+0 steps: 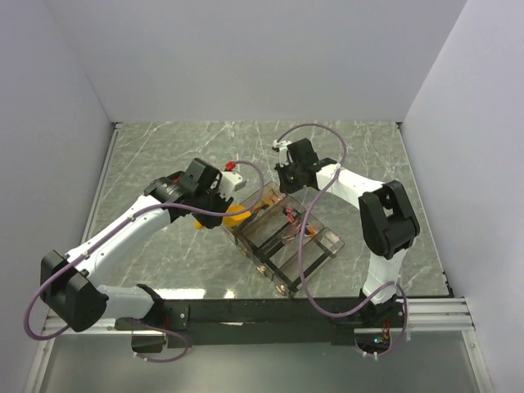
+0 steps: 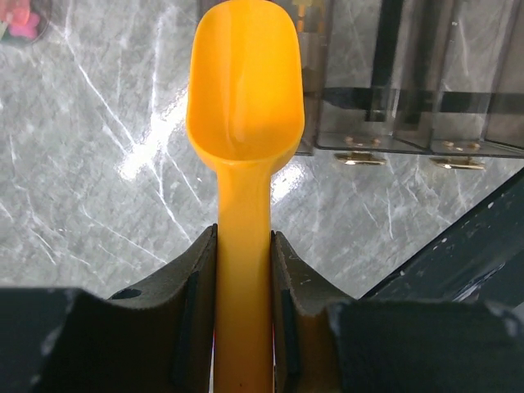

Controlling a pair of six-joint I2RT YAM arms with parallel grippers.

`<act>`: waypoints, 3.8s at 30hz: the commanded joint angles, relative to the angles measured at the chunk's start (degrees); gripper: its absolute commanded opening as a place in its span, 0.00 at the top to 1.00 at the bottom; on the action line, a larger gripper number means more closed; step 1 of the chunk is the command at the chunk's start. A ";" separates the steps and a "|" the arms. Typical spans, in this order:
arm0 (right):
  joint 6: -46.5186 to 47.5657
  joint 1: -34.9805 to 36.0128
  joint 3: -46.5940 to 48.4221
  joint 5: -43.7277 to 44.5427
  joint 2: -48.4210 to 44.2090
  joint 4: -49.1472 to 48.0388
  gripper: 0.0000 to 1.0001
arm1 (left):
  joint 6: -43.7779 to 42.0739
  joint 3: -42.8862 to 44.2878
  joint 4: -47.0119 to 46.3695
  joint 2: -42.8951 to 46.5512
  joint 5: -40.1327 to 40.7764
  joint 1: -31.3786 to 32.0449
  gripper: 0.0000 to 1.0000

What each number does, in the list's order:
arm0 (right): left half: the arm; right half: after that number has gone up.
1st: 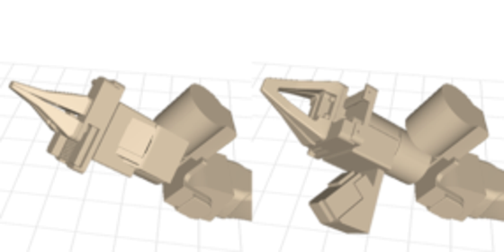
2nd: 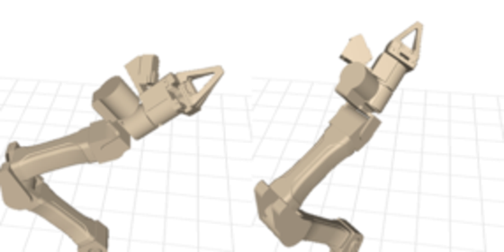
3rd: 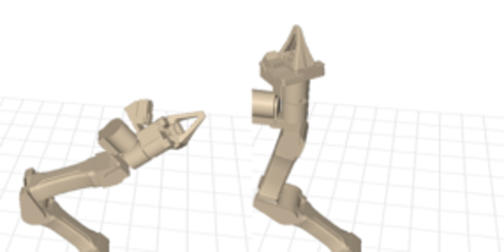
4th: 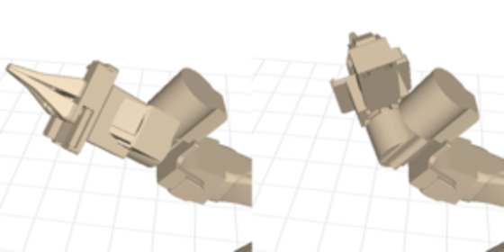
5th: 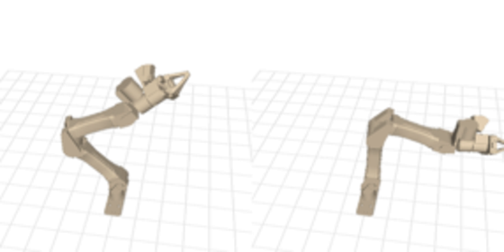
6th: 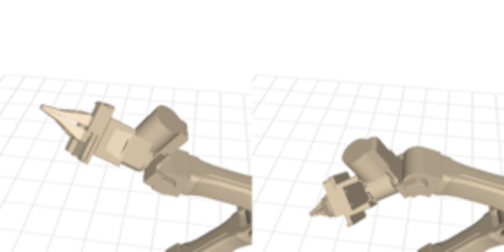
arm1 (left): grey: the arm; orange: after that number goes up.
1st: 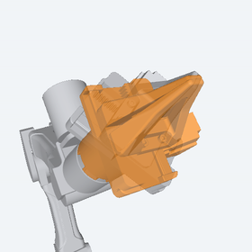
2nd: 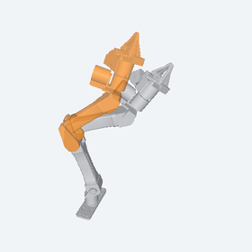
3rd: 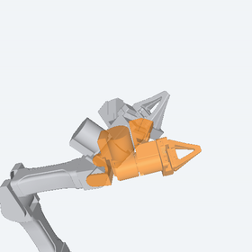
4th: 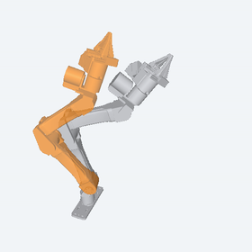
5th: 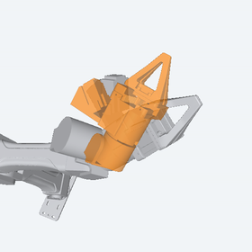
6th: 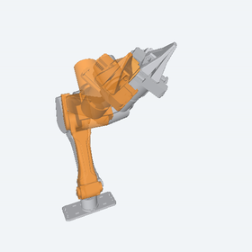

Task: Pack the candies
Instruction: Scoop the fake candies from the storage box.

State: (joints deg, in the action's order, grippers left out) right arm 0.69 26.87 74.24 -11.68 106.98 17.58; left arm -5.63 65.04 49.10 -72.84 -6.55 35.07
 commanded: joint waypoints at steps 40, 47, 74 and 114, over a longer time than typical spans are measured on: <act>2.04 3.10 -5.77 -1.58 -3.88 -8.18 1.00 | -3.51 24.00 -6.38 -34.65 6.99 4.57 0.99; -0.33 1.87 -6.65 -5.80 -3.18 -10.02 1.00 | -8.25 16.28 -20.17 -31.49 2.07 5.27 0.99; -0.60 -1.47 -7.70 -9.41 -3.53 -10.64 1.00 | -9.06 -0.24 -35.12 -24.11 -6.88 8.97 0.99; -4.11 -2.53 -2.69 -3.00 -7.57 -3.35 0.64 | -3.25 -16.25 -43.13 -5.74 -7.95 1.76 0.99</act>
State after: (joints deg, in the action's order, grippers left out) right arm -1.98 24.23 68.49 -16.29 104.16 12.62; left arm -9.87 48.86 9.17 -81.78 -10.76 36.82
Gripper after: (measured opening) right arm 0.339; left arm 0.310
